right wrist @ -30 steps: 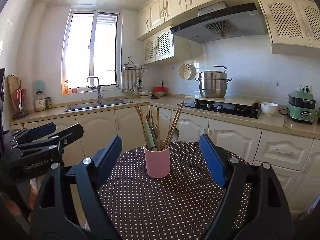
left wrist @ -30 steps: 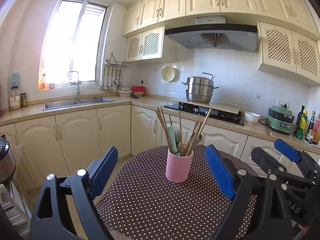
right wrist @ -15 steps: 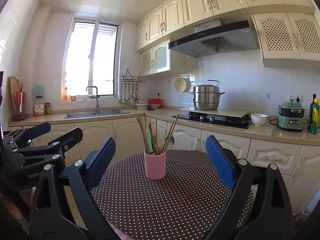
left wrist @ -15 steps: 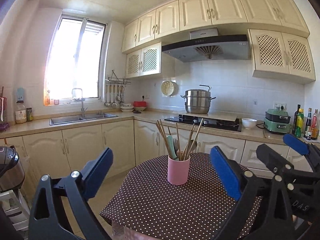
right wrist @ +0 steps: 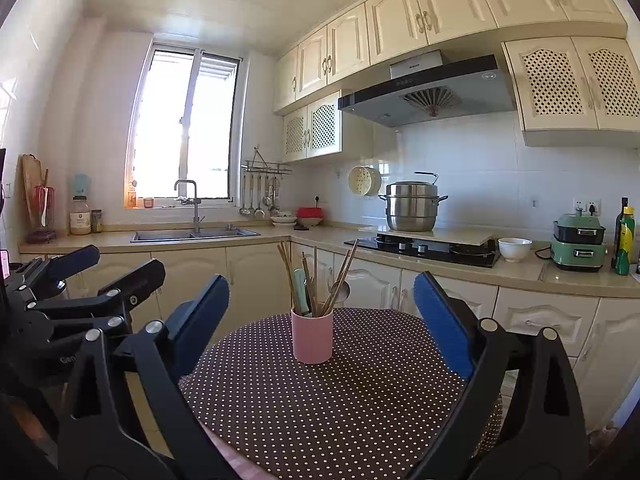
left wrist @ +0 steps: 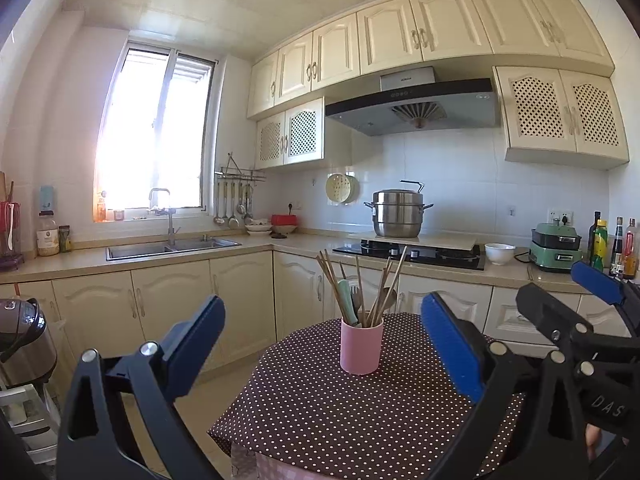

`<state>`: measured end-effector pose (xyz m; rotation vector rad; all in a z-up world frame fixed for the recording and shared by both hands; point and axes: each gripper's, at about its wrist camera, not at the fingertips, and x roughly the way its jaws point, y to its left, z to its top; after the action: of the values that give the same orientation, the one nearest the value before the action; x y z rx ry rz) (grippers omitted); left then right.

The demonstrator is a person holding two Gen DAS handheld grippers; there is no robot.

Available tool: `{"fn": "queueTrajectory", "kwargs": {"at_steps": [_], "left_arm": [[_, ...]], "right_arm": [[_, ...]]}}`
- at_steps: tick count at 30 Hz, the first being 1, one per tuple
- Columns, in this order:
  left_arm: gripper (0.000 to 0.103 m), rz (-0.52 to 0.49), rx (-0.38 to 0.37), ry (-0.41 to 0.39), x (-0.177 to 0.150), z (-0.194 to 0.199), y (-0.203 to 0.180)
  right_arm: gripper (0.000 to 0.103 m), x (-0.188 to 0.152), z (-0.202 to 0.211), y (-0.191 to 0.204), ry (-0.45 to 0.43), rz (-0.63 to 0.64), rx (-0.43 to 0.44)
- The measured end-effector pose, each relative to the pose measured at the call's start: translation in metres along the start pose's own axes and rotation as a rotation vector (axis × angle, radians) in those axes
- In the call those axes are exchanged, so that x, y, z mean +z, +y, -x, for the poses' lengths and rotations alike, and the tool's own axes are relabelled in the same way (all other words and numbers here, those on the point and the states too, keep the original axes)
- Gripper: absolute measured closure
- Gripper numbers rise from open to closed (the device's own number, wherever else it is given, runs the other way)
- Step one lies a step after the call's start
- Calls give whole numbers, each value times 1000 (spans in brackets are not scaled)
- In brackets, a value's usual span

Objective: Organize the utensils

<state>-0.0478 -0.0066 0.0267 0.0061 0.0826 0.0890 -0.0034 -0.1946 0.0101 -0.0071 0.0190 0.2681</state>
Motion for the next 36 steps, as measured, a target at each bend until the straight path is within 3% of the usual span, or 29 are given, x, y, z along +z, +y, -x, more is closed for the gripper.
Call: {"fn": "queueTrajectory", "kwargs": {"at_steps": [36], "left_arm": [[6,0,-17,-10,-7,3,-4]], "right_arm": [[10,-4,7,-5,2,-2,-1]]}}
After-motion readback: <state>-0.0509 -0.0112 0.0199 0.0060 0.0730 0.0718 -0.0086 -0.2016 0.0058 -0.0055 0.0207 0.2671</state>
